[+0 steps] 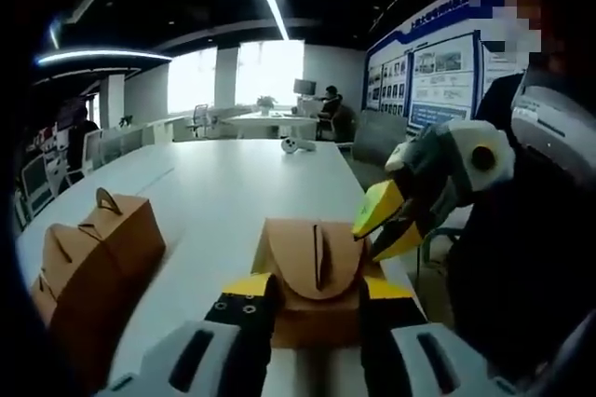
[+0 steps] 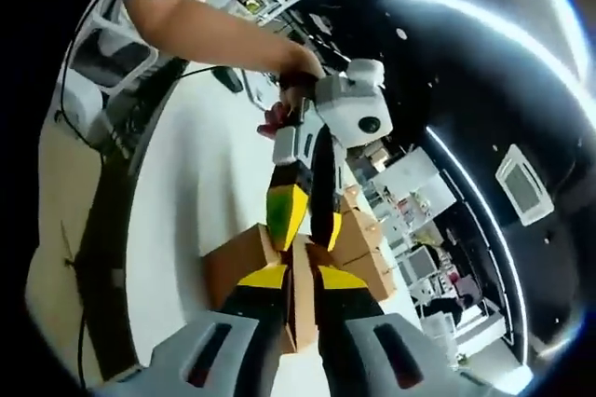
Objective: Pick up one paper box from the group, open the paper box, and remove the item inside
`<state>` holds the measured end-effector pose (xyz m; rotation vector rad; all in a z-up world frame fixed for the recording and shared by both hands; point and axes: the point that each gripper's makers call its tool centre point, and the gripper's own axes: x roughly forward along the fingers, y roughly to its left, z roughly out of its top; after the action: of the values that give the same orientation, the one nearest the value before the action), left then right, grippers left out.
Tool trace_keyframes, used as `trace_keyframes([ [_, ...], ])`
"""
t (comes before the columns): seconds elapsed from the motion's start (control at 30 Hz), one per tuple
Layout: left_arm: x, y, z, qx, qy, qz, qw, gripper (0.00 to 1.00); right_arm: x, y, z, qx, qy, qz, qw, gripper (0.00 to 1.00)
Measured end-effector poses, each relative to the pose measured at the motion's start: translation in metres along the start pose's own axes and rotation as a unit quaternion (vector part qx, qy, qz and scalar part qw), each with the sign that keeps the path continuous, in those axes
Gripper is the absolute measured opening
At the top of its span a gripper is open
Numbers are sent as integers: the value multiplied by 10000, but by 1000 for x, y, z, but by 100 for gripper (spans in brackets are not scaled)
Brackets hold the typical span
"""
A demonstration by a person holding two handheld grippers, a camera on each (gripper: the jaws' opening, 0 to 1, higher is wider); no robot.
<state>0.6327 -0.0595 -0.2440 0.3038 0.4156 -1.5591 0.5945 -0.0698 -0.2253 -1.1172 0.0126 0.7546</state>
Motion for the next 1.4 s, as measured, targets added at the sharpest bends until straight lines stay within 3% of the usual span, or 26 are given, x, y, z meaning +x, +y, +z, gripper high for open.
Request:
trace_keyframes([
  [0.2, 0, 0, 0, 15, 15, 16, 10000, 37, 5, -1, -3, -146, 416, 253, 9987, 12],
  [0.33, 0, 0, 0, 21, 5, -15, 10000, 37, 6, 0, -2, -506, 704, 276, 9959, 13],
  [0.57, 1, -1, 0, 9, 31, -14, 10000, 36, 11, -3, -5, -698, 928, 158, 9931, 13],
  [0.8, 2, -2, 0, -7, 26, -24, 10000, 35, 13, 3, -5, -861, 1035, 91, 9909, 4],
  [1.2, 4, -3, 0, -13, 81, 12, 10000, 34, 4, -12, -3, -460, 444, -637, 9959, 2],
  [1.3, 5, -3, 0, -31, 86, 13, 10000, 33, 0, -19, -3, -197, 231, -792, 9964, 2],
  [1.4, 6, -3, 0, -34, 131, 19, 9999, 33, -7, -28, -5, 337, -68, -968, 9947, 2],
])
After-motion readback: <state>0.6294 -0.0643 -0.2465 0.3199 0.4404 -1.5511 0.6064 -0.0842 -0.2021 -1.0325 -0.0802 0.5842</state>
